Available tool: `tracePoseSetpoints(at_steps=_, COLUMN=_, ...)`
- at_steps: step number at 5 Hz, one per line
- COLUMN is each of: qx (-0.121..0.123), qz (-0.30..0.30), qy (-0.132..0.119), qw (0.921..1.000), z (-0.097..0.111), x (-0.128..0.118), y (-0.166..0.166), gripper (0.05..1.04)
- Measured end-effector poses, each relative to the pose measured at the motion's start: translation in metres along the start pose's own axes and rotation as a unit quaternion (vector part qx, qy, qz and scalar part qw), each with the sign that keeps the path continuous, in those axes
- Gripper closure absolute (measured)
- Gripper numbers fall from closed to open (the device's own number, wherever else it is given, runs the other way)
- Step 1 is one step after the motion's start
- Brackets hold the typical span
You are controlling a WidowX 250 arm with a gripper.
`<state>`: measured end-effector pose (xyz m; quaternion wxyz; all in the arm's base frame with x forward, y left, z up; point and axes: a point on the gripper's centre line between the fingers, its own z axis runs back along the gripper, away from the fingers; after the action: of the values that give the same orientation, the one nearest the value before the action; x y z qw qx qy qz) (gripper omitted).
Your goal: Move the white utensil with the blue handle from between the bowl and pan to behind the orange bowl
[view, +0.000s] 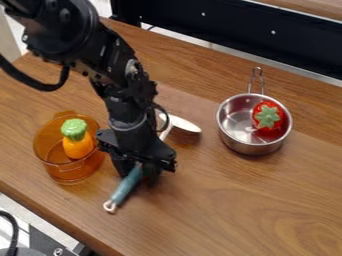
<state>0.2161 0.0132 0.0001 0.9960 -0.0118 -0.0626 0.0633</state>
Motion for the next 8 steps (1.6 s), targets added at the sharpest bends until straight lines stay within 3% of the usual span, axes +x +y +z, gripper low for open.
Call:
tracePoseSetpoints(at_steps=1, qx=-0.007, qz=0.006, qy=0.004, qw=0.9999, z=0.001, x=-0.001, y=0.001, gripper=0.839)
tracePoseSetpoints(at_steps=2, qx=-0.016, qz=0.020, qy=0.020, qw=0.9995, z=0.005, x=-0.006, y=0.001, gripper=0.849)
tracePoseSetpoints(at_steps=3, qx=-0.022, qz=0.054, qy=0.014, qw=0.9982, z=0.013, x=0.007, y=0.000, gripper=0.849)
tracePoseSetpoints(at_steps=4, qx=-0.034, qz=0.127, qy=0.012, qw=0.9912, z=0.030, x=0.030, y=-0.003, gripper=0.849)
tracePoseSetpoints(at_steps=5, qx=-0.018, qz=0.190, qy=0.013, qw=0.9816, z=0.034, x=0.055, y=-0.001, gripper=0.849)
tracePoseSetpoints(at_steps=6, qx=0.002, qz=0.230, qy=0.002, qw=0.9731, z=0.025, x=0.079, y=0.006, gripper=0.849)
tracePoseSetpoints(at_steps=7, qx=0.017, qz=0.206, qy=-0.009, qw=0.9785, z=0.023, x=0.097, y=0.015, gripper=0.849)
tracePoseSetpoints(at_steps=8, qx=0.016, qz=0.161, qy=-0.011, qw=0.9867, z=0.025, x=0.118, y=0.029, gripper=0.849)
